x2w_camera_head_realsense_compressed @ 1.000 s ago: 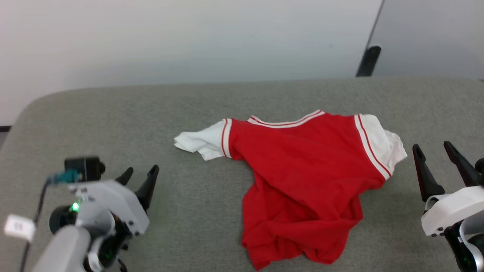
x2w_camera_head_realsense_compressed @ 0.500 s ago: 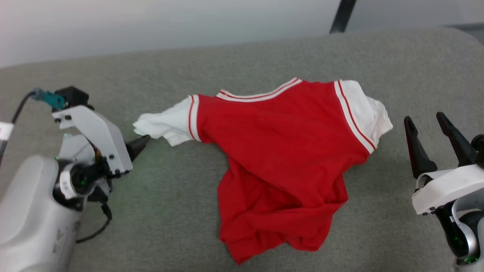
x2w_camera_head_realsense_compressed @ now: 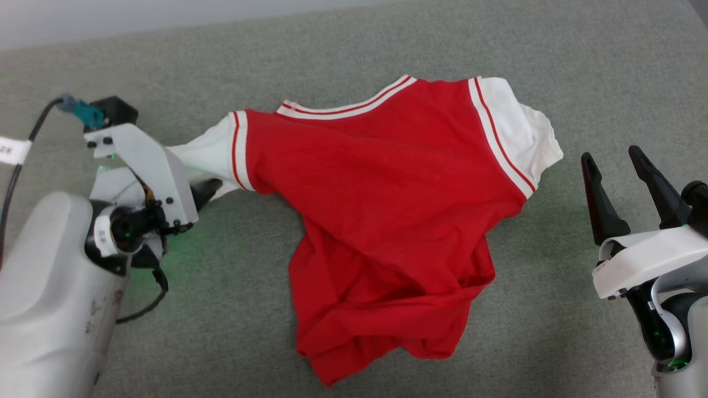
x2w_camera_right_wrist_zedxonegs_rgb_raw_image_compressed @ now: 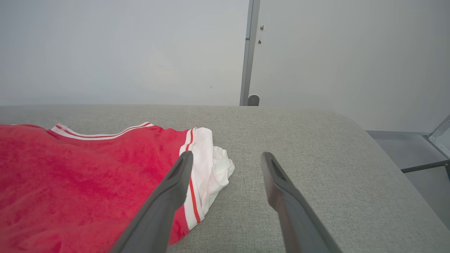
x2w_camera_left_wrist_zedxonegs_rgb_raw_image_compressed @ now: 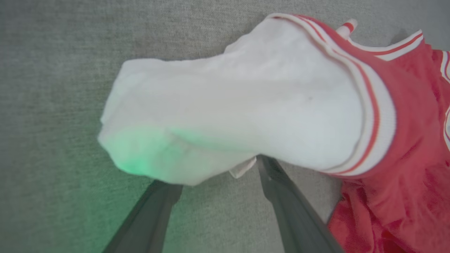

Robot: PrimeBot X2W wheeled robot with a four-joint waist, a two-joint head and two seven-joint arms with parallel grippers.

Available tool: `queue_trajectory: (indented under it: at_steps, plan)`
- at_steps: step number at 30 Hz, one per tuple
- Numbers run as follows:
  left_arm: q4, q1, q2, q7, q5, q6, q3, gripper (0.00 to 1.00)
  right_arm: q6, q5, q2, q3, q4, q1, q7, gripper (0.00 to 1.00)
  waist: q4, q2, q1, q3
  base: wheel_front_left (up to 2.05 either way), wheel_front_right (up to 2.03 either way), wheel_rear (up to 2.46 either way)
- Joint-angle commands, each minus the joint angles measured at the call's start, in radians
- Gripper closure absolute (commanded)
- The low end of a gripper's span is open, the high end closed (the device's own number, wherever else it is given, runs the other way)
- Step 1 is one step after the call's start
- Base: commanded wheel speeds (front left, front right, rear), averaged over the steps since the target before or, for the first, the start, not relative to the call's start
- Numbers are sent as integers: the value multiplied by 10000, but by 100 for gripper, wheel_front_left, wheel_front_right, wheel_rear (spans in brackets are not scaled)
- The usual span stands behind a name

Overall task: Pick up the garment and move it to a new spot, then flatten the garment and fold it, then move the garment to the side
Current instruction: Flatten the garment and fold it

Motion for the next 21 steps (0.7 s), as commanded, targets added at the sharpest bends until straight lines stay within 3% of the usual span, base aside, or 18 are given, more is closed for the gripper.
queue_trajectory:
  at_steps: [1,5,10,11,12,14,21]
  plan:
    - [184,-164,-23,40,125,-89,-134,0,-15,72,39,32,40,-126,-65,0,-121,0,0,219,0,0,0]
    - [766,-167,107,82,498,-146,-540,0,-15,102,72,66,74,-231,-91,0,-130,0,0,370,0,0,0]
    - [1776,113,-170,509,348,-188,-804,0,-15,80,72,107,99,-276,-92,0,-110,0,0,447,0,0,0]
    - [1893,189,-193,675,313,-314,-920,22,-15,72,72,110,97,-287,-73,0,-101,0,0,441,0,0,0]
    - [1960,228,-173,758,298,-440,-1004,56,-15,69,73,111,85,-303,-61,0,-94,0,0,431,0,0,0]
    - [2057,256,-191,955,183,-587,-1060,100,-15,4,70,87,48,-268,-29,0,-48,0,0,379,0,0,0]
    - [1627,181,30,1301,63,-783,-1077,100,-15,-66,-9,-49,-4,-35,76,0,281,0,0,31,0,0,0]
